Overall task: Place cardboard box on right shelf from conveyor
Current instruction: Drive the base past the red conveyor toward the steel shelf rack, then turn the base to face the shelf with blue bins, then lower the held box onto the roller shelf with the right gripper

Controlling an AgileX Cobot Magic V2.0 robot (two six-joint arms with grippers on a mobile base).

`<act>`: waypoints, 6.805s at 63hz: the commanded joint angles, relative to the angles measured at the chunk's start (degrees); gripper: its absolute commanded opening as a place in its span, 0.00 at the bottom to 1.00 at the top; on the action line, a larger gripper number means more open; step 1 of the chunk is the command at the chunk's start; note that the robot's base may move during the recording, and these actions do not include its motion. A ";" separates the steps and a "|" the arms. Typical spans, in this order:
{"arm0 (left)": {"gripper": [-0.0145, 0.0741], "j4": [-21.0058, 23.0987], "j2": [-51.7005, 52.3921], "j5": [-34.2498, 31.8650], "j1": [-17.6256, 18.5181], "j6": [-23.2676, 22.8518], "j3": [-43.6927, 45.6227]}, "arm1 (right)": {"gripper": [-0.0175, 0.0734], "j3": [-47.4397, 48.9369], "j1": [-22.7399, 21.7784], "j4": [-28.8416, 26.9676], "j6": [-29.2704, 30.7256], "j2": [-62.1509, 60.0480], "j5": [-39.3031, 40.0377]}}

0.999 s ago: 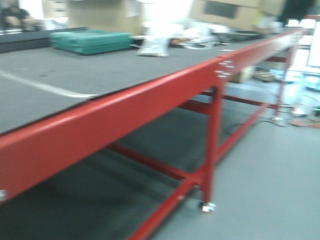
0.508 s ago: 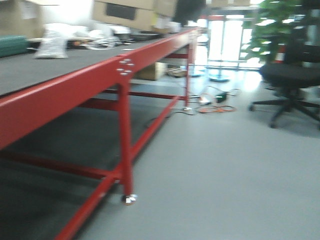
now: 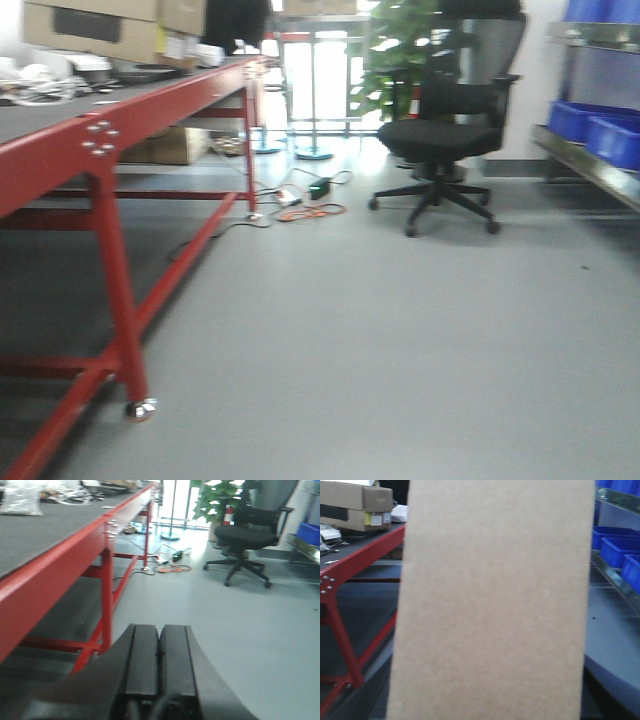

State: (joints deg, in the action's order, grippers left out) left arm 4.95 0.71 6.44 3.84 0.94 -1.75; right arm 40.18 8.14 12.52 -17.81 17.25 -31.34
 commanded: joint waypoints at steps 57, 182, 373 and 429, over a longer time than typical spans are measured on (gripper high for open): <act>0.03 0.27 0.76 -4.87 0.38 -0.29 0.16 | 0.39 1.60 -0.34 0.80 0.52 0.51 5.98; 0.03 0.27 0.76 -4.87 0.38 -0.29 0.16 | 0.39 1.60 -0.34 0.80 0.52 0.51 5.98; 0.03 0.27 0.65 -4.87 0.38 -0.29 0.16 | 0.39 1.60 -0.34 0.80 0.52 0.51 7.32; 0.03 0.27 0.65 -4.87 0.38 -0.29 0.16 | 0.39 26.43 18.01 2.70 59.98 39.48 3.68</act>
State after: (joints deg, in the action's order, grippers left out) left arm 4.95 0.71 6.44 3.84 0.94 -1.75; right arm 63.60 22.43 14.35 33.21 54.80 -30.96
